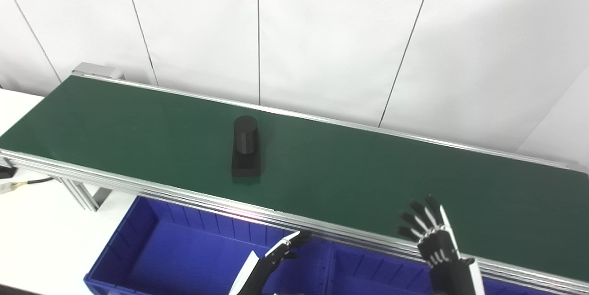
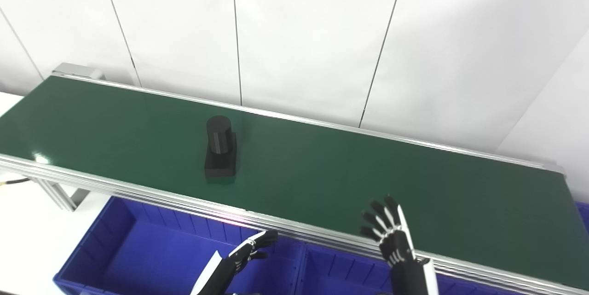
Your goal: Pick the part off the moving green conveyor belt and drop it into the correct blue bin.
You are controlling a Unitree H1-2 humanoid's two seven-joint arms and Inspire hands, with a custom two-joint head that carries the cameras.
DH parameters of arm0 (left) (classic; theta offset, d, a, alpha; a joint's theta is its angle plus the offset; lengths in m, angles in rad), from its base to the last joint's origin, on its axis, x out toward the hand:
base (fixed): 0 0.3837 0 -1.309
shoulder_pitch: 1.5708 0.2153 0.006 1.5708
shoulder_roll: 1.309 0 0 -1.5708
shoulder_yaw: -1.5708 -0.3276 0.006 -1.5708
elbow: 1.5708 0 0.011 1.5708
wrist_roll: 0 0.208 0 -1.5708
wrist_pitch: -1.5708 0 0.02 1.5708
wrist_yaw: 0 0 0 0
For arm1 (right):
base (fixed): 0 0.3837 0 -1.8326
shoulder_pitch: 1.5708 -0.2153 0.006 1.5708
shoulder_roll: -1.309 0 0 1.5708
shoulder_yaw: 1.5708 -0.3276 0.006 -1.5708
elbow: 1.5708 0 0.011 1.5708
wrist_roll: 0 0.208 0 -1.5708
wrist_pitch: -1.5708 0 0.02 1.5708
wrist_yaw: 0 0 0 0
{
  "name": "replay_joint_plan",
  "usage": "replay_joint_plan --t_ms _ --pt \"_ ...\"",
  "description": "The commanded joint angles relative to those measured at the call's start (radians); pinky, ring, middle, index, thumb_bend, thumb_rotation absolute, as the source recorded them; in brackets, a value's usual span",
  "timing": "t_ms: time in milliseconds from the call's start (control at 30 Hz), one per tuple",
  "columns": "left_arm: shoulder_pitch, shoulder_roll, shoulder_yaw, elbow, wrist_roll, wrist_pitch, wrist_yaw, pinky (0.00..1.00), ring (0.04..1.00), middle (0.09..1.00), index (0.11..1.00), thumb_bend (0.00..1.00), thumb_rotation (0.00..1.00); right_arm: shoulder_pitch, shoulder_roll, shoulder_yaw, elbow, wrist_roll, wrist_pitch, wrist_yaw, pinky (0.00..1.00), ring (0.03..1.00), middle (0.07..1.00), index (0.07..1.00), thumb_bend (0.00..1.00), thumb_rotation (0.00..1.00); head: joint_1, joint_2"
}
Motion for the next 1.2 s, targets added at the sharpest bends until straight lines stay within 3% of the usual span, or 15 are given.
replay_joint_plan --t_ms 0,100,167,233,333,533,867,1167 --pt "-0.009 0.002 -0.005 -0.032 -0.006 -0.043 0.003 0.83 0.873 0.861 0.852 0.96 0.81 -0.039 0.011 -0.014 -0.025 0.013 0.009 0.010 0.81 0.861 0.878 0.900 1.00 0.87 0.000 0.001" --pt "-0.009 0.006 -0.012 -0.028 -0.016 -0.043 -0.002 0.85 0.878 0.860 0.855 0.95 0.80 -0.066 0.023 -0.032 -0.032 0.018 0.051 0.002 0.87 0.879 0.847 0.897 1.00 0.85 -0.001 0.000" --pt "-0.009 0.005 -0.014 -0.028 -0.016 -0.043 -0.003 0.85 0.879 0.859 0.855 0.95 0.79 -0.094 0.030 -0.050 -0.013 0.002 0.045 -0.008 0.88 0.870 0.818 0.910 1.00 0.85 0.000 -0.002" --pt "-0.007 0.002 -0.014 -0.028 -0.010 -0.042 -0.003 0.85 0.877 0.857 0.852 0.95 0.79 -0.119 0.032 -0.068 0.012 -0.010 0.034 -0.013 0.87 0.851 0.784 0.912 1.00 0.85 0.002 -0.003" --pt "-0.006 0.000 -0.017 -0.026 -0.011 -0.043 -0.002 0.85 0.877 0.855 0.850 0.96 0.79 -0.149 0.030 -0.090 0.043 -0.021 0.027 -0.014 0.79 0.813 0.789 0.898 0.98 0.85 0.005 -0.004" --pt "-0.003 -0.004 -0.027 -0.023 -0.022 -0.043 -0.004 0.86 0.881 0.853 0.849 0.95 0.78 -0.205 0.009 -0.121 0.098 -0.020 0.038 0.002 0.75 0.795 0.799 0.879 0.96 0.84 0.021 -0.010" --pt "-0.020 -0.005 -0.062 0.000 -0.008 -0.044 0.019 0.83 0.851 0.825 0.834 0.94 0.76 -0.349 0.000 -0.145 0.216 0.027 0.106 0.013 0.70 0.771 0.846 0.854 0.90 0.80 0.024 -0.018" --pt "-0.023 -0.019 -0.086 0.013 -0.005 -0.044 0.016 0.82 0.851 0.822 0.830 0.97 0.75 -0.482 -0.006 -0.120 0.303 -0.058 0.156 0.011 0.66 0.742 0.835 0.846 0.93 0.83 0.026 -0.021"
